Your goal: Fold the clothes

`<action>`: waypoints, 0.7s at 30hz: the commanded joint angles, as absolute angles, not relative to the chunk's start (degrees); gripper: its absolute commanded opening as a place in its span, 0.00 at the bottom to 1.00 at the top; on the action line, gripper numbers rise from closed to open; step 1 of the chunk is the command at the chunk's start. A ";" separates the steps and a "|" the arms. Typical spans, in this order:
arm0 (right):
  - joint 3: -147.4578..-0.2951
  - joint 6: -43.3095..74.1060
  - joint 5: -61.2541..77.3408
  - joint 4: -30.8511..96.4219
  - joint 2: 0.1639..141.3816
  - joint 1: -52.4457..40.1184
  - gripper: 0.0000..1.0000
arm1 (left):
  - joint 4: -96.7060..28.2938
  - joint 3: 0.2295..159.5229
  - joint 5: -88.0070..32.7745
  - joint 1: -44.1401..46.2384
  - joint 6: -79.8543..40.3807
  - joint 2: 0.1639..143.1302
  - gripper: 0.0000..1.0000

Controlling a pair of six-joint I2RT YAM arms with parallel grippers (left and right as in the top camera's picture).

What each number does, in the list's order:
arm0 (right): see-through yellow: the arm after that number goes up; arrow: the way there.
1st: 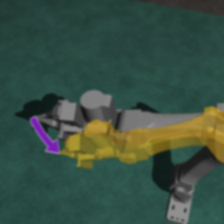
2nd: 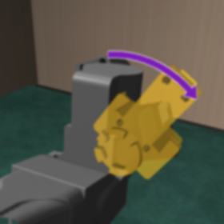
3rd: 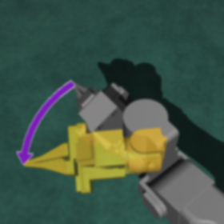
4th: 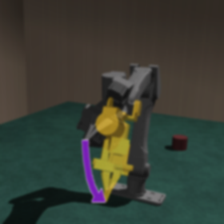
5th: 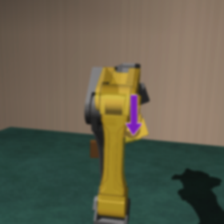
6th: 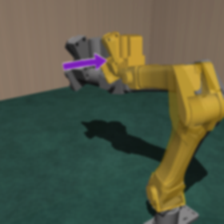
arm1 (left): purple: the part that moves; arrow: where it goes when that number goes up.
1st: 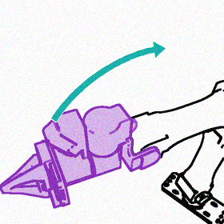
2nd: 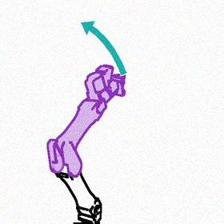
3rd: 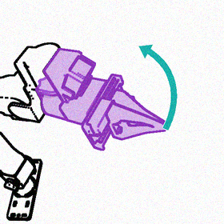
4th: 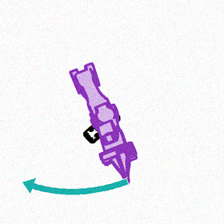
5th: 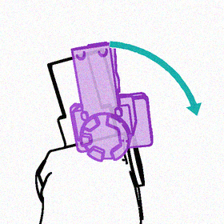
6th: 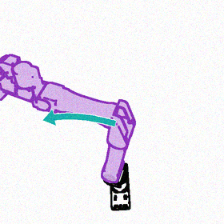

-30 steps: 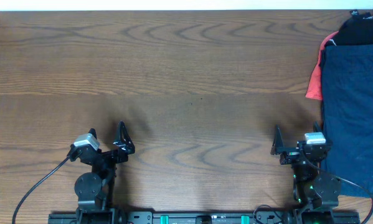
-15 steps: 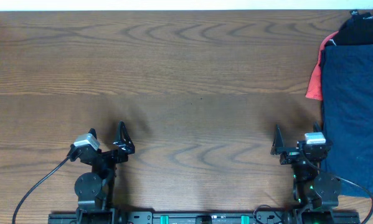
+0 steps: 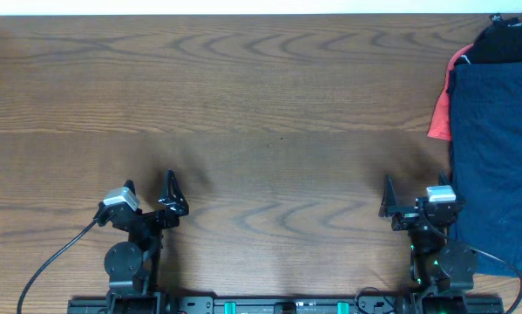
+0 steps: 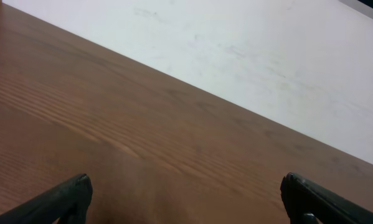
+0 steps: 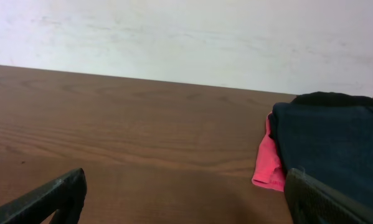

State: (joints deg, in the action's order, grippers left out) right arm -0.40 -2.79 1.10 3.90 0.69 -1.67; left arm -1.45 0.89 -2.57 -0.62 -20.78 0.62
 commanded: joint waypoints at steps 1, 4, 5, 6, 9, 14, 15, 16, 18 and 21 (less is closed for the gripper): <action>-0.32 -3.51 1.52 4.14 0.32 -1.93 0.99 | -4.05 0.23 -0.80 -0.60 -20.23 0.23 0.98; -0.32 -3.49 1.52 3.57 0.32 -1.93 0.99 | -4.05 0.23 -0.80 -0.60 -20.23 0.23 0.98; -0.32 -3.46 1.76 3.16 0.32 -1.93 0.99 | -4.05 0.23 -0.80 -0.60 -20.23 0.23 0.98; -0.32 -3.44 2.00 3.14 0.32 -1.93 0.99 | -4.05 0.23 -0.80 -0.60 -20.23 0.23 0.98; -0.32 -3.44 1.98 3.66 0.32 -1.93 0.99 | -4.05 0.23 -0.78 -0.60 -20.23 0.23 0.98; -0.32 -3.31 1.83 2.28 0.32 -1.93 0.99 | -4.05 0.23 -0.80 -0.60 -20.23 0.23 0.98; -0.32 -3.33 1.52 2.00 0.32 -1.93 0.99 | -4.05 0.23 -0.80 -0.60 -20.23 0.23 0.98; -0.32 -3.33 1.23 2.11 0.32 -1.93 0.99 | -4.05 0.23 -0.80 -0.60 -20.23 0.23 0.98; -0.32 -3.33 0.86 2.42 0.32 -1.93 0.99 | -4.05 0.23 -0.80 -0.60 -20.23 0.23 0.98; -0.32 -3.27 1.21 2.90 0.32 -1.93 0.99 | -4.05 0.23 -0.80 -0.60 -20.23 0.23 0.98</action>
